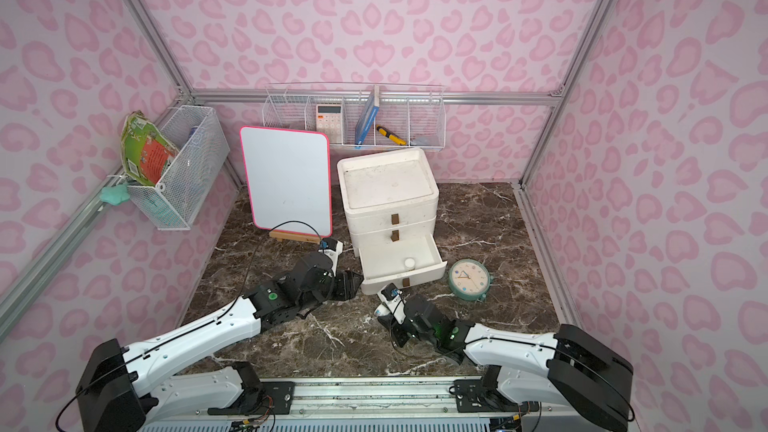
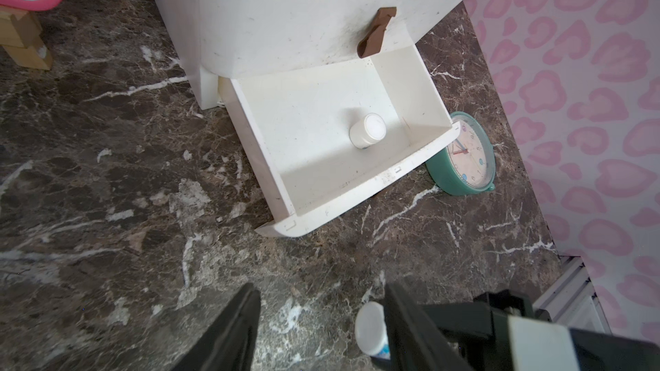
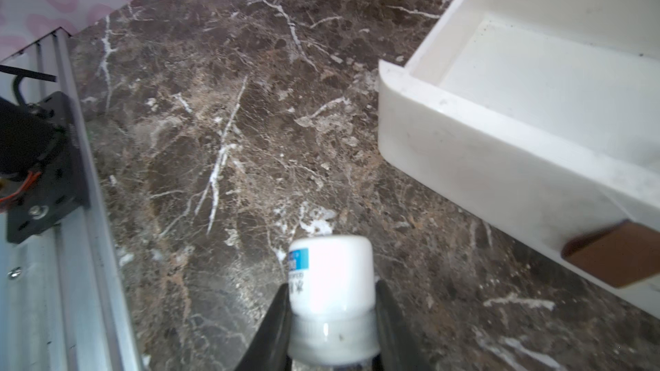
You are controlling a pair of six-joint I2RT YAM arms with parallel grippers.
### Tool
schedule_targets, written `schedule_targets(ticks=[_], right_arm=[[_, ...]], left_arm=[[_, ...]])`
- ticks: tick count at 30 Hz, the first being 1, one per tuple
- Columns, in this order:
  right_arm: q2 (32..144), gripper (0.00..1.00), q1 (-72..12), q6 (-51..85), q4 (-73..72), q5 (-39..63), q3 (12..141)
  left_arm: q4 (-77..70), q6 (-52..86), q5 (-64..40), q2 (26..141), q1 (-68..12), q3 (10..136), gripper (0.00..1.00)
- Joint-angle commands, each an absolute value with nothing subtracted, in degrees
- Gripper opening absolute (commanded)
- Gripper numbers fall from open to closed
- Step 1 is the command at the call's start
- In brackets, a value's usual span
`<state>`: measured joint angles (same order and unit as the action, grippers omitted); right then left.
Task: Put the paint cans in the drawer according to color
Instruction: Pick up the paint can at the center of the board, then place the paint can in the drawer.
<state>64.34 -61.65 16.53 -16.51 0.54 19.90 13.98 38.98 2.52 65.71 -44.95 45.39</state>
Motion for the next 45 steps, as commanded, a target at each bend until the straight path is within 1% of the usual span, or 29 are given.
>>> schedule_targets(ticks=[1, 3, 5, 8, 10, 13, 16, 19, 25, 28, 30, 32, 34, 41, 45], right_arm=[[58.5, 0.1, -62.4, 13.8, -11.5, 0.5, 19.8], [54.5, 0.1, -62.4, 11.2, -15.2, -1.1, 18.3], [53.4, 0.1, -62.1, 8.9, -17.4, -0.8, 18.5], [56.4, 0.09, -61.2, 7.0, -16.6, 3.1, 22.1], [59.1, 0.08, -61.2, 6.8, -14.5, 5.0, 25.0], [61.7, 0.08, -61.3, 6.2, -13.2, 6.5, 28.0], [62.2, 0.08, -61.1, 6.6, -15.8, 7.2, 27.9], [62.5, 0.07, -59.6, 7.0, -18.7, 9.9, 26.8], [62.4, 0.06, -57.2, 6.7, -22.0, 13.1, 25.5], [62.7, 0.06, -56.4, 6.3, -23.7, 14.5, 25.5], [62.8, 0.06, -56.3, 6.2, -25.0, 15.7, 25.4], [63.3, 0.06, -56.2, 6.2, -26.1, 16.5, 25.3], [64.2, 0.06, -56.0, 6.4, -27.2, 17.1, 25.4], [65.8, 0.05, -54.9, 7.2, -29.5, 18.4, 25.7], [66.1, 0.05, -54.5, 7.7, -29.5, 18.8, 26.1]], left_arm=[[16.5, 41.9, -9.5, 64.3, -42.9, 44.9, 0.62], [15.0, 44.8, -16.9, 63.9, -42.5, 44.4, 0.65], [12.4, 48.3, -23.2, 64.6, -42.5, 44.0, 0.69], [10.9, 53.7, -28.3, 66.6, -42.5, 43.9, 0.7], [8.9, 56.7, -29.9, 67.4, -42.4, 43.5, 0.71], [5.6, 61.1, -30.5, 68.3, -42.3, 42.1, 0.72], [2.8, 64.0, -31.2, 68.5, -41.4, 40.7, 0.7], [-2.8, 67.9, -31.9, 67.3, -40.4, 38.8, 0.65], [-4.0, 70.1, -32.5, 65.4, -39.3, 38.3, 0.57], [-4.0, 70.7, -33.3, 65.7, -39.3, 38.3, 0.57], [-3.7, 70.8, -32.9, 65.7, -39.3, 38.0, 0.6], [-3.9, 70.9, -32.8, 65.6, -39.2, 38.0, 0.61], [-4.7, 71.1, -33.0, 65.7, -39.2, 38.0, 0.59], [-3.4, 70.9, -32.5, 64.0, -38.9, 37.8, 0.45], [-3.4, 70.8, -33.0, 63.5, -38.3, 37.7, 0.43]])
